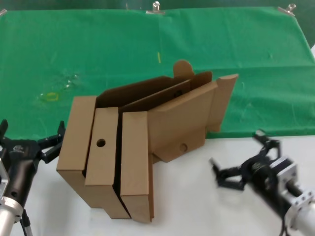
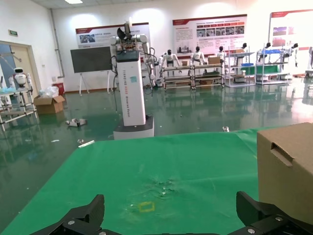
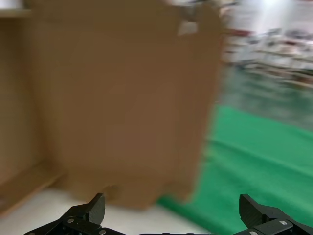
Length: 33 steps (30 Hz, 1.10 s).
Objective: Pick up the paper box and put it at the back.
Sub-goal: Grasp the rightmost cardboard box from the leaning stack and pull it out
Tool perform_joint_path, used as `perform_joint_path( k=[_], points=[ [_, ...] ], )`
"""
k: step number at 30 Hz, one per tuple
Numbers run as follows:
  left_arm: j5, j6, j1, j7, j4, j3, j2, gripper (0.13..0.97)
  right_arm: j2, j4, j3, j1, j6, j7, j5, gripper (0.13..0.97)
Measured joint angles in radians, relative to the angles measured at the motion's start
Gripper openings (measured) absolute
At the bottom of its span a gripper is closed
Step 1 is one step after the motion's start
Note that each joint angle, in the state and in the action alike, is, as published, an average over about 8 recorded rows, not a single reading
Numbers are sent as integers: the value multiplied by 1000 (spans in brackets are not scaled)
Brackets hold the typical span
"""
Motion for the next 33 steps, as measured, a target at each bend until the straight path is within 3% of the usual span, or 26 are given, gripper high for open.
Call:
perform_joint_path(
  k=[9,18,25,29,33],
  points=[
    [0,0,0,0,0,0,0,913,-21,-7,-62,-56,-357,-302,147,966],
    [0,0,0,0,0,0,0,794,-63,-172,-111,31,-684,-495,263,943],
    [0,0,0,0,0,0,0,636,-100,-320,-135,128,-802,-546,264,891],
    [0,0,0,0,0,0,0,636,-110,-366,-136,160,-824,-549,258,832],
    [0,0,0,0,0,0,0,524,-115,-384,-131,175,-832,-547,253,803]
  ],
)
